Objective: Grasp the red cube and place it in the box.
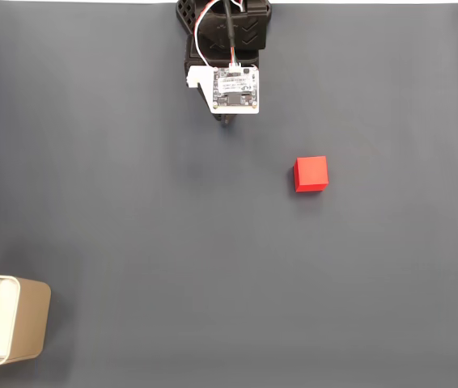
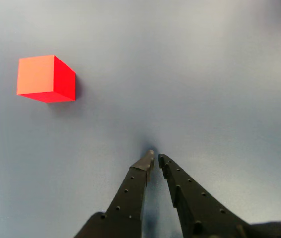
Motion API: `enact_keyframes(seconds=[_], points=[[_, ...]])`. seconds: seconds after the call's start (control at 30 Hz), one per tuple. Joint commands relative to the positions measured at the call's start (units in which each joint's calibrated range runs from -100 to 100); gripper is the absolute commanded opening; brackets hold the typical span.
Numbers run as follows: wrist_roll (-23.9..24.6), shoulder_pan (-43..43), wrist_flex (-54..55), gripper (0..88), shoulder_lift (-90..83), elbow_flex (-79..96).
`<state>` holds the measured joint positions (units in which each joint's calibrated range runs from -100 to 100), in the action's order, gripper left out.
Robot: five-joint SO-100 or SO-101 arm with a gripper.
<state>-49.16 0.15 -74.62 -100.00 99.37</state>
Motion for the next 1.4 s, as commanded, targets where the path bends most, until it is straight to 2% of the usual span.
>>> enact_keyframes(seconds=[0.0, 0.5, 0.7, 0.87, 1.0, 1.2, 1.37], points=[[-0.34, -0.65, -1.28, 0.0, 0.0, 0.54], [-0.59, -0.5, -1.2, 0.0, 0.0, 0.54], [0.15, -0.86, 9.62, 0.0, 0.52, -1.37], [1.61, -0.65, 27.65, 0.0, 7.11, -13.42], [2.25, -0.36, 35.85, 0.0, 15.34, -29.02], [2.44, 0.14, 35.77, 0.0, 24.61, -46.72], [0.83, 0.77, 27.41, 0.1, 29.29, -54.93]])
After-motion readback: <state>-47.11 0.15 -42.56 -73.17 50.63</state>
